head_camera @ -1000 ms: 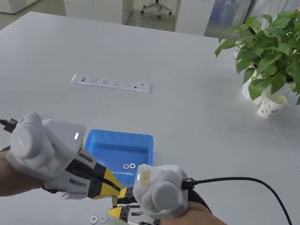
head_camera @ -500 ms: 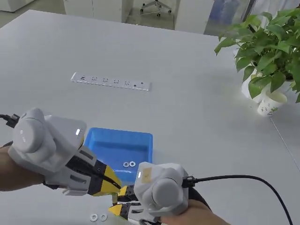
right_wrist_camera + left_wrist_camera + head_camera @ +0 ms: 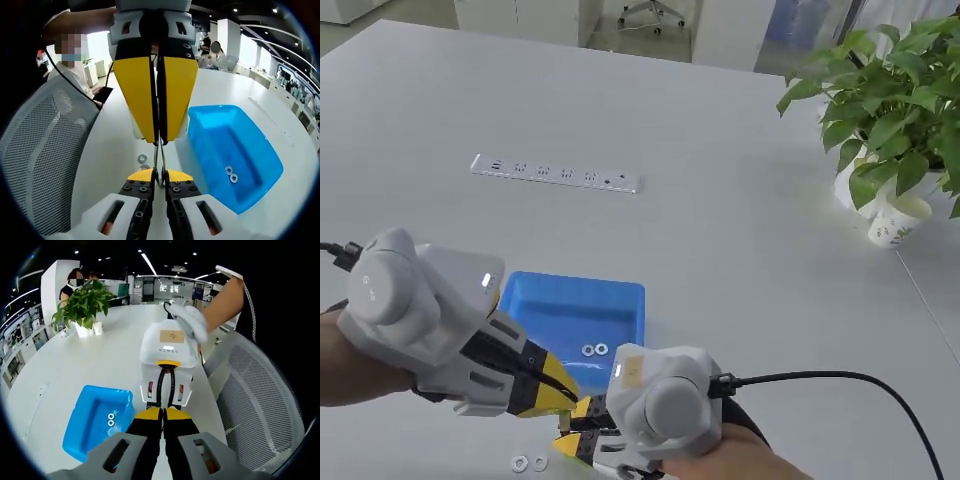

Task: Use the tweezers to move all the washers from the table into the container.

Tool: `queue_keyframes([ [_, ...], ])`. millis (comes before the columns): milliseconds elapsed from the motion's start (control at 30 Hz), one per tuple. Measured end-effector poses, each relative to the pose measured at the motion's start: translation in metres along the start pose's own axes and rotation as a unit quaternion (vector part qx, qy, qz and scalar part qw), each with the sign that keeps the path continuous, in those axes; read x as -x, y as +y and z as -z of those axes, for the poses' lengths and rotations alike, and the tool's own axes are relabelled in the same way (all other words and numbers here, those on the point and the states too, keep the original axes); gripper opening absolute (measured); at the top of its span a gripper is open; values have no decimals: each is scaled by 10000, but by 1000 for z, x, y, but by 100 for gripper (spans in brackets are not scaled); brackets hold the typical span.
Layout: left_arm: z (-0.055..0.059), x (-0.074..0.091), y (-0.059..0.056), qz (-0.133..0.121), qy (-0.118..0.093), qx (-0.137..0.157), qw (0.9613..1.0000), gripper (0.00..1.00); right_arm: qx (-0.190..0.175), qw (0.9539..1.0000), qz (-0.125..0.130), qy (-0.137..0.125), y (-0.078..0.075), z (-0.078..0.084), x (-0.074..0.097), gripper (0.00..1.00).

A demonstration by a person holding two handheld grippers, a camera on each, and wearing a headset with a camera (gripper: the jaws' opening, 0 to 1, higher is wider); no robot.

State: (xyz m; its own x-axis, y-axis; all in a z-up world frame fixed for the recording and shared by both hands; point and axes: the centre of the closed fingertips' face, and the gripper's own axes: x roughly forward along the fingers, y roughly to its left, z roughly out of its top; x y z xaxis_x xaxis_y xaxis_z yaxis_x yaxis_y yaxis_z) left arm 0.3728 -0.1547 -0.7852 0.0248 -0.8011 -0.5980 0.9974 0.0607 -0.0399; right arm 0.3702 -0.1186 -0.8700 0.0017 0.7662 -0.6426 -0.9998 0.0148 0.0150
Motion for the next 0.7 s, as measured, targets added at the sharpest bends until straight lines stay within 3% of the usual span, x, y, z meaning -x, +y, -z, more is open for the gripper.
queue_keyframes([
  [700, -1, 1, 0, 0, 72, -42, 10000, 3, -21, 10000, 35, 5, 0, -1, 1, 8],
])
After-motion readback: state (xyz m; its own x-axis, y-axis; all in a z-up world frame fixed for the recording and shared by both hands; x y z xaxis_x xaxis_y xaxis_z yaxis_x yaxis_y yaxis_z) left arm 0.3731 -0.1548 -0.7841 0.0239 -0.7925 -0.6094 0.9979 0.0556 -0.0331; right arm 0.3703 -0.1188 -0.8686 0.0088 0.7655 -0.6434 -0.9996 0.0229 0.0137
